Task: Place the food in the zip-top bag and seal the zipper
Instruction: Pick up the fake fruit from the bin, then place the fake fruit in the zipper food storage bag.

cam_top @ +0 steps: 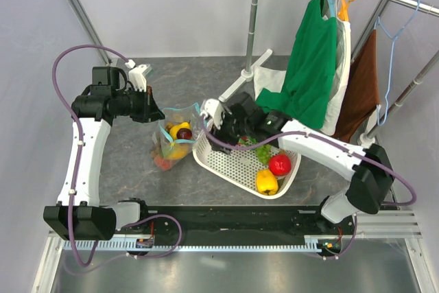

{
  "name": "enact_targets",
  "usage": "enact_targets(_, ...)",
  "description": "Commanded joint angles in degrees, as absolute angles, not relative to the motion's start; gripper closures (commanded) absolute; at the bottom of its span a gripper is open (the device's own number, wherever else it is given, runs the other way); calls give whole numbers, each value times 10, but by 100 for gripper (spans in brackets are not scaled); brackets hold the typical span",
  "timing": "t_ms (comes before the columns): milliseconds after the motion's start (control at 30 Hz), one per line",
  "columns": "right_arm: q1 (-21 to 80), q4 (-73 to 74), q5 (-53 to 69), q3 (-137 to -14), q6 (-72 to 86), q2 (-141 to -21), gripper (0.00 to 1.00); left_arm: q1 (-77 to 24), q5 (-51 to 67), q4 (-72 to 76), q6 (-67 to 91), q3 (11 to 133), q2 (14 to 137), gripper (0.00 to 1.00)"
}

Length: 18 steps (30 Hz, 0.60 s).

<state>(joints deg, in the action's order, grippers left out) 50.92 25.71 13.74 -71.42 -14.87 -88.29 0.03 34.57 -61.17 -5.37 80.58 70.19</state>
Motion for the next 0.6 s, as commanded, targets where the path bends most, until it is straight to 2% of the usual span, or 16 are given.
enact_targets(0,469,241,191,-815,-52,-866,75,13,375,-600,-44,807,700,98)
enact_targets(300,465,151,275,-953,42,-986,78,14,385,-600,-40,813,704,98)
enact_targets(567,500,114,282,-923,37,-1014,78,16,393,-599,-36,814,704,98)
